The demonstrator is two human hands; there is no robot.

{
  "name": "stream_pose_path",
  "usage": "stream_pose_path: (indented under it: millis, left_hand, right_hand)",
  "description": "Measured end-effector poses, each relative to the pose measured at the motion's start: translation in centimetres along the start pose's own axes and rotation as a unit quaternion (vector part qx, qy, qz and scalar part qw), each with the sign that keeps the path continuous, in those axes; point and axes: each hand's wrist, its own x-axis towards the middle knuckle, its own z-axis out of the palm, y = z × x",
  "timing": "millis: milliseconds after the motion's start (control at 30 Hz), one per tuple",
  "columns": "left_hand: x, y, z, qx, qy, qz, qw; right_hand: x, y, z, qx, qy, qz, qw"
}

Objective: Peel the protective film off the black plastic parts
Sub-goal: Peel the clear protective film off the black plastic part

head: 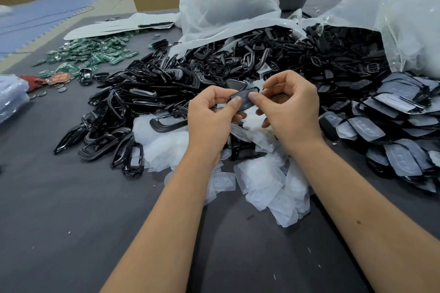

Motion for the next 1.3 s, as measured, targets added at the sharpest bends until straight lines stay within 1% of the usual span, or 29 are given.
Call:
stream_pose_path:
  millis: [133,200,367,500,700,933,1033,1200,1300]
  left_hand:
    - [-0.07,-0.05,0.11,0.011,0.001,0.01,1.0]
    - [-0.13,-0.03,0.13,0.019,0.001,0.017,1.0]
    - [-0.25,0.11,0.21,0.025,0.0,0.026,0.999]
    - [-0.21,0.19,0.13,0.007,-0.005,0.009,1.0]
    - [0.0,0.28,-0.14,-0.022,-0.014,-0.012,1.0]
    - [-0.13,0.14,0.05,0.002,-0.002,0.014,1.0]
    - [-0.05,0.12,0.02,-0.011,0.008,0.002,1.0]
    - [0.04,0.09,0.01,-0.024,0.017,-0.007,1.0]
    - [-0.04,0.09,0.0,-0.023,0.007,0.003,1.0]
  right_hand:
    - [-0.19,-0.17,0.29,-0.056,0.019,-0.02,0.998]
    - [-0.26,-0.26,0.49,-0.065,0.019,-0.027,0.997]
    - [-0.14,-0.13,0.47,-0.04,0.012,-0.007,0.999]
    - [-0.06,0.12,0.45,-0.021,-0.001,-0.006,1.0]
    - [0.08,0.32,0.37,0.047,-0.027,0.01,0.998]
    - [0.09,0.27,0.33,0.081,-0.047,0.008,0.996]
    - [0.07,-0.02,0.21,0.084,-0.056,-0.001,0.995]
    - [0.1,-0.29,-0.01,0.067,-0.073,-0.042,0.994]
    - [0.16,-0.12,0.03,0.068,-0.068,-0.026,0.995]
